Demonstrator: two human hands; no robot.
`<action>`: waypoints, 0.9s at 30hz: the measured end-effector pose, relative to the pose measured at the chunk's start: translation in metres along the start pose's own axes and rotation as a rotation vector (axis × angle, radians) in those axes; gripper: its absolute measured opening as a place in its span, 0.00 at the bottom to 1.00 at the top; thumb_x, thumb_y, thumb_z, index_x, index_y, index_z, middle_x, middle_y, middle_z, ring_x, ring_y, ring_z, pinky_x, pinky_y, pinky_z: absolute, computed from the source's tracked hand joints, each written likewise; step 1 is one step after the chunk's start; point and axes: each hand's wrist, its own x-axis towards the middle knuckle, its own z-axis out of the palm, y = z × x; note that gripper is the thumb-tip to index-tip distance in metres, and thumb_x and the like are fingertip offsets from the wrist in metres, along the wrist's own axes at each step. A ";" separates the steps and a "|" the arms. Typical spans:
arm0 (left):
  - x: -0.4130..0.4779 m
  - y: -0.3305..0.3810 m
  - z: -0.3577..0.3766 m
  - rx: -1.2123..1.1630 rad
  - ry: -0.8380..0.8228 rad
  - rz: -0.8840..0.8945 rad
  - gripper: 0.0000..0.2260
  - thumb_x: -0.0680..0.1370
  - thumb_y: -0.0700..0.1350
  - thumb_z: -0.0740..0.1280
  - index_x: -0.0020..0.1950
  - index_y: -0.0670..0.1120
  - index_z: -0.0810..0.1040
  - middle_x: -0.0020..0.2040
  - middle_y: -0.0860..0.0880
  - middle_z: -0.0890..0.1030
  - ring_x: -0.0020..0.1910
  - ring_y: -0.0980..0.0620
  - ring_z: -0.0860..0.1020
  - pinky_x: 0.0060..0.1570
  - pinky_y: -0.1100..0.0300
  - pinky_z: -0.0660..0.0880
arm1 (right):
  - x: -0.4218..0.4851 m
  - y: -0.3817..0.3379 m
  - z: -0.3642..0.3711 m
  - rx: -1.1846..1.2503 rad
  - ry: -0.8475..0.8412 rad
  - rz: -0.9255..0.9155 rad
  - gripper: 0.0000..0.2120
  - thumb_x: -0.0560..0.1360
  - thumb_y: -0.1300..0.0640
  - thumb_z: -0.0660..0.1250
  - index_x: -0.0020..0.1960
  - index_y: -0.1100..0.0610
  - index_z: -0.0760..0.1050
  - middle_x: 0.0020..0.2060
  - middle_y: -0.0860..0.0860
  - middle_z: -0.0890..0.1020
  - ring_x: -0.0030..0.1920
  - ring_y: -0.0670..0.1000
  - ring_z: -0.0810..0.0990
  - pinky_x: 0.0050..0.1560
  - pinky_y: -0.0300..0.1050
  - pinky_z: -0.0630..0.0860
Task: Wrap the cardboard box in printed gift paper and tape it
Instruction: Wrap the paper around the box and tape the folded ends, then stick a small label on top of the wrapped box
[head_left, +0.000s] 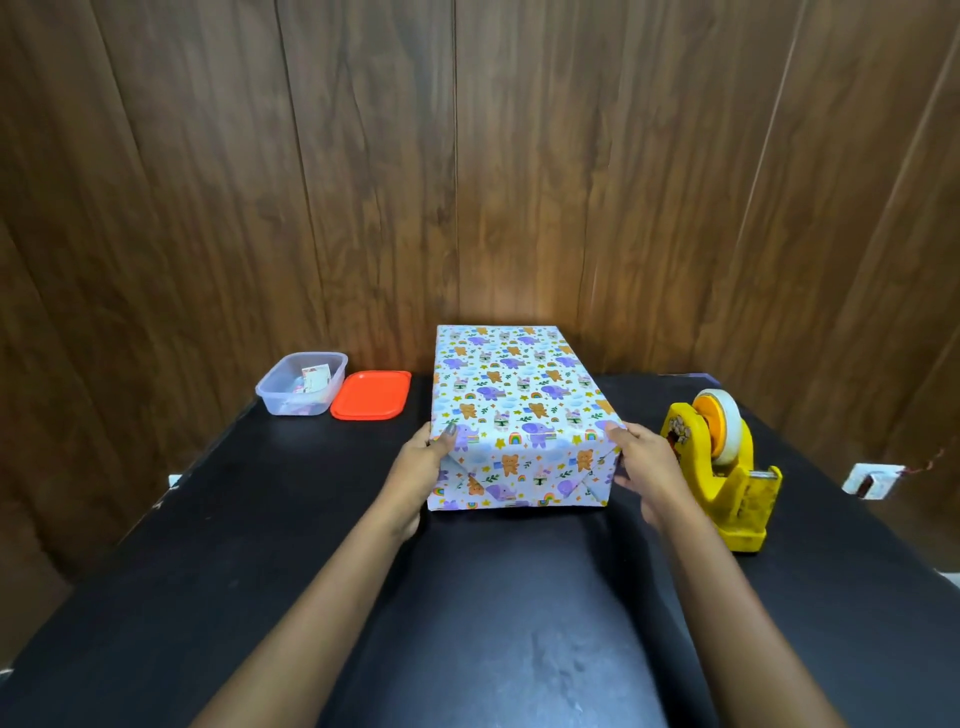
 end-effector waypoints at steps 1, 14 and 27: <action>0.001 0.001 0.005 -0.004 0.005 -0.002 0.11 0.80 0.50 0.60 0.61 0.50 0.75 0.55 0.50 0.82 0.49 0.53 0.81 0.44 0.61 0.75 | 0.002 -0.002 -0.003 -0.002 -0.001 0.010 0.08 0.80 0.56 0.61 0.55 0.58 0.73 0.47 0.54 0.81 0.41 0.48 0.80 0.38 0.42 0.75; -0.015 0.003 0.003 0.089 0.040 -0.043 0.09 0.81 0.48 0.59 0.58 0.51 0.76 0.50 0.52 0.81 0.45 0.55 0.79 0.48 0.58 0.73 | -0.002 -0.004 -0.013 -0.093 0.022 0.023 0.07 0.76 0.59 0.64 0.40 0.56 0.69 0.47 0.57 0.81 0.42 0.52 0.78 0.35 0.41 0.72; 0.006 0.047 -0.058 0.258 0.279 0.122 0.10 0.79 0.38 0.57 0.43 0.46 0.76 0.45 0.48 0.81 0.46 0.53 0.77 0.43 0.60 0.69 | -0.009 -0.042 0.057 -0.612 0.233 -0.479 0.11 0.75 0.61 0.57 0.38 0.58 0.76 0.42 0.53 0.80 0.48 0.55 0.74 0.56 0.51 0.69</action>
